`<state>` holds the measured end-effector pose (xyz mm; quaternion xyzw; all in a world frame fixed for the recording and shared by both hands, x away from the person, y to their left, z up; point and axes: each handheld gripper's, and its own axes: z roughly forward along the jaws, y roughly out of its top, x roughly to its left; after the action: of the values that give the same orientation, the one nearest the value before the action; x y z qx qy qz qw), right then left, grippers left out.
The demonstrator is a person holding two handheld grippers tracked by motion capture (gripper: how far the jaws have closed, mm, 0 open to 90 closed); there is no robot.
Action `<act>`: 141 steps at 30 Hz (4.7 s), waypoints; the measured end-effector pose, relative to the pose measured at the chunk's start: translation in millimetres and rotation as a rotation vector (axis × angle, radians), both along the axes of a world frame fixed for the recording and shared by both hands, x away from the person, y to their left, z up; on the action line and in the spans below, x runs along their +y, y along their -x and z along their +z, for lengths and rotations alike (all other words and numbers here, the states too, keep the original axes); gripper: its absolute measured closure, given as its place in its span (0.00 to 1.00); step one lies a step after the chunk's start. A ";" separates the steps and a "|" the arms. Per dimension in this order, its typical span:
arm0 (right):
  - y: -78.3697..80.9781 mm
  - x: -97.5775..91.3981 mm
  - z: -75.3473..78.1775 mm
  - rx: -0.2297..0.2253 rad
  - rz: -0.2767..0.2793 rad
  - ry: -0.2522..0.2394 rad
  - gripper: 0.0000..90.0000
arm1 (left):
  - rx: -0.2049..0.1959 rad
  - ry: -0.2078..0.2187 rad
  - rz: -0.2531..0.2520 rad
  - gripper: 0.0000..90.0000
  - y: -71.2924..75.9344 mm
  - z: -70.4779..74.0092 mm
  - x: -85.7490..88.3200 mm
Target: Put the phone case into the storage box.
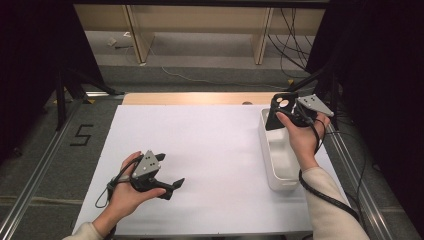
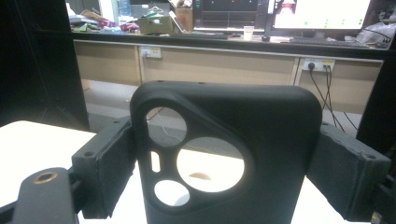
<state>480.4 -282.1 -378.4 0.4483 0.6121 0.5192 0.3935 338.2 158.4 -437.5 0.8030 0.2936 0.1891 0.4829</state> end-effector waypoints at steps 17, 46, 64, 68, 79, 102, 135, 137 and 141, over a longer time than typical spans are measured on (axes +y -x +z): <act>-4.6 -2.1 -3.0 0.010 -0.009 0.001 0.18 | 0.001 0.004 0.001 0.00 -0.1 -0.1 0.0; -14.4 -2.5 -7.7 0.025 -0.014 0.006 0.17 | 0.004 0.006 0.003 0.00 -0.5 -0.4 1.1; -18.6 -1.2 -10.1 0.038 -0.015 0.015 0.17 | 0.004 0.009 0.003 0.00 -0.4 -0.2 1.3; -20.3 0.0 -10.6 0.041 -0.013 0.019 0.17 | 0.004 0.010 0.003 0.00 -0.3 -0.2 1.1; -25.1 0.1 -13.1 0.061 -0.015 0.024 0.17 | 0.005 0.012 0.001 0.00 -0.3 0.0 1.2; -34.2 3.4 -17.6 0.099 0.000 0.060 0.17 | 0.005 0.010 0.002 0.00 -0.4 0.0 1.2; -49.6 6.2 -31.9 0.162 -0.005 0.074 0.17 | 0.004 0.009 0.000 0.00 -0.5 0.2 1.6; -50.2 6.3 -32.6 0.166 -0.005 0.073 0.17 | 0.004 0.008 0.001 0.00 -0.5 0.2 1.6; -51.2 7.4 -33.9 0.171 -0.003 0.081 0.17 | 0.004 0.009 0.001 0.00 -0.5 0.2 1.4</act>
<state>531.7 -274.7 -412.3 0.4757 0.6631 0.4533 0.3585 338.7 159.9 -437.3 0.8011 0.2961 0.1864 0.4857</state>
